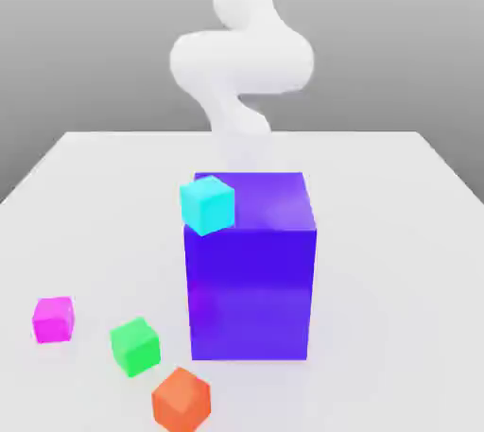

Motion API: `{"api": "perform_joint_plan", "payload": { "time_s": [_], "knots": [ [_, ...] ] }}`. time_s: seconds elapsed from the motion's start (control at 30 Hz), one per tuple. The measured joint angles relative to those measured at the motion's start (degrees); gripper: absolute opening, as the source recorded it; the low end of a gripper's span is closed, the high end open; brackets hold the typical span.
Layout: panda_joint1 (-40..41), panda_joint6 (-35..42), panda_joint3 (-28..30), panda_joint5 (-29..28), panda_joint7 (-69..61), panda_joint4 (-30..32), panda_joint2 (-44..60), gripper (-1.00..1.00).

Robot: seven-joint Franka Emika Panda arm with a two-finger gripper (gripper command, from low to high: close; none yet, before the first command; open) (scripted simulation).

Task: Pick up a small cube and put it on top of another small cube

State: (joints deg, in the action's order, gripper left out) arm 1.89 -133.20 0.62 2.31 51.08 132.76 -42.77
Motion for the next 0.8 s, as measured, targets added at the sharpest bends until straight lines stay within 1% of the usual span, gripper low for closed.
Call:
{"api": "perform_joint_plan", "payload": {
  "time_s": [0.2, 0.43, 0.57, 0.8],
  "knots": [
    [4.63, -3.33, 0.98, 5.22, 13.19, 2.36, 7.64, 0.0],
    [9.82, -7.01, 1.36, 9.91, 29.06, 5.01, 16.38, 0.0],
    [12.76, -9.17, 1.37, 11.86, 38.65, 6.53, 21.34, 0.0],
    [17.65, -13.21, 1.6, 13.6, 56.63, 9.28, 29.85, 0.0]
  ]
}}
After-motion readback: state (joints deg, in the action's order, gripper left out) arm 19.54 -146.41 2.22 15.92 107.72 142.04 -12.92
